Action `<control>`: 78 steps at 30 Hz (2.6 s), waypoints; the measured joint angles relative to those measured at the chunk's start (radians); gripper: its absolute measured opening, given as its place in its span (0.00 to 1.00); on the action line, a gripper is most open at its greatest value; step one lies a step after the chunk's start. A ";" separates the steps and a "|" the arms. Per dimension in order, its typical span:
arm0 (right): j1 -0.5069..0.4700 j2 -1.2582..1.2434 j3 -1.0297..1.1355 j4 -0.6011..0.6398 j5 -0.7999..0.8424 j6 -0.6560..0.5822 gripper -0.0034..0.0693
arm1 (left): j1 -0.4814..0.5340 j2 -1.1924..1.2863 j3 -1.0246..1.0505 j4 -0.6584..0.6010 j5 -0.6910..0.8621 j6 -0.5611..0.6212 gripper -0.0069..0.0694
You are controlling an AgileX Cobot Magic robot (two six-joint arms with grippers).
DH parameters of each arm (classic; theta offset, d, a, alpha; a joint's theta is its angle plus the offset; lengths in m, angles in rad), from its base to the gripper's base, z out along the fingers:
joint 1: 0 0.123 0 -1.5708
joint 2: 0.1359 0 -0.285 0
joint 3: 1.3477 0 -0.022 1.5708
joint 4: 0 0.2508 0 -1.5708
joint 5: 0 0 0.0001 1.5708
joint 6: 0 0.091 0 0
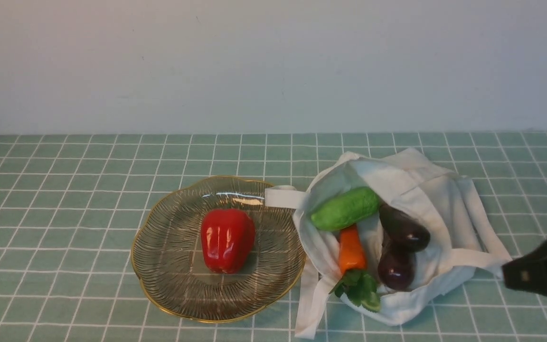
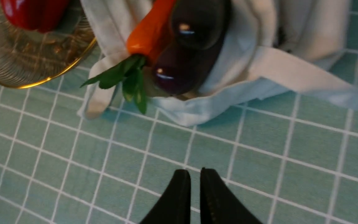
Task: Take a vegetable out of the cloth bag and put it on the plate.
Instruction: Use the right arm to grab an eggplant from the bag, then use the right arm to put the eggplant into the empty plate on the left
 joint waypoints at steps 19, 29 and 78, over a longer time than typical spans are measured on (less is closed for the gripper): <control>0.146 0.591 -0.442 -0.163 0.032 0.289 0.77 | 0.000 0.000 0.000 0.000 0.000 0.000 0.08; 0.146 0.718 -0.450 -0.117 0.037 0.309 0.78 | 0.000 0.000 0.000 0.000 0.000 0.000 0.08; 0.455 0.748 -0.549 0.109 -0.161 0.014 0.55 | 0.000 0.000 0.000 0.000 0.000 0.000 0.08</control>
